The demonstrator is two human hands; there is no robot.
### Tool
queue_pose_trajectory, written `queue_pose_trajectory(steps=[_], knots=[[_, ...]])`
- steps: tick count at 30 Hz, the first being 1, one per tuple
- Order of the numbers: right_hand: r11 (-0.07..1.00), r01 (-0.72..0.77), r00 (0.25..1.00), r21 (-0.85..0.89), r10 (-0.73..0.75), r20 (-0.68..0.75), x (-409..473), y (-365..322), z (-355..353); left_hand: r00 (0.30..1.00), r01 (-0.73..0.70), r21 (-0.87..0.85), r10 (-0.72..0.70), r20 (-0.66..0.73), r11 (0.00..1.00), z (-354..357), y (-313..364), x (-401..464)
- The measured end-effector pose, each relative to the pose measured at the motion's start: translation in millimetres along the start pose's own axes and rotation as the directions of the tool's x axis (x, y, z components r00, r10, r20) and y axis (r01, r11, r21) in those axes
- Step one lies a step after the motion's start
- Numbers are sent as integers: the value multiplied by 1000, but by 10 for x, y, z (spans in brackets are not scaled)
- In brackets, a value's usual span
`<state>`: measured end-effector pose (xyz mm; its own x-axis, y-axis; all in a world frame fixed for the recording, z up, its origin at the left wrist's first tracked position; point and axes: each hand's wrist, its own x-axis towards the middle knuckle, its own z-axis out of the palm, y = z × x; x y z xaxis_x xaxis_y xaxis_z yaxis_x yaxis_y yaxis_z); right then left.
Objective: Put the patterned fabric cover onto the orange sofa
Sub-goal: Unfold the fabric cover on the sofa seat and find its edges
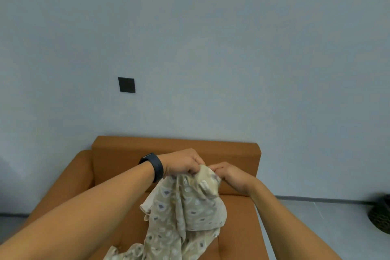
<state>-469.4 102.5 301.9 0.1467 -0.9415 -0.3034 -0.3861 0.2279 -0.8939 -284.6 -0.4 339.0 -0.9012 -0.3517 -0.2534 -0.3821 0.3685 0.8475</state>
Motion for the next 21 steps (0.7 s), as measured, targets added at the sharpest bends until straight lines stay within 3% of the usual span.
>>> queue_pose_trajectory(steps=[2,4,7,10,12,15,17,19,21], knots=[[997,-69,997,31,68,33,-54,198,-5,998,41,-15,-42,-53,999,-34,-20,-25],[989,-120,993,86,118,30,-104,324,-48,993,78,76,-70,-98,994,-62,-55,-35],[981,-194,968,22,188,166,-233,408,-135,981,128,231,-90,-170,964,7,-83,-16],[938,-334,878,-92,346,331,-365,541,-51,967,104,341,-15,-255,934,208,-73,33],[874,-420,806,-244,483,342,-430,609,81,964,90,508,53,-260,857,321,-98,72],[734,-417,766,-536,602,228,-440,797,83,968,67,713,128,-216,698,505,-90,124],[662,-462,773,-590,627,98,-480,936,-37,968,47,753,155,-196,656,591,-57,165],[596,-479,824,-645,559,-95,-545,990,-206,963,49,759,170,-208,650,623,-83,220],[543,-490,866,-682,396,-307,-606,975,-394,949,43,754,209,-236,655,604,-137,257]])
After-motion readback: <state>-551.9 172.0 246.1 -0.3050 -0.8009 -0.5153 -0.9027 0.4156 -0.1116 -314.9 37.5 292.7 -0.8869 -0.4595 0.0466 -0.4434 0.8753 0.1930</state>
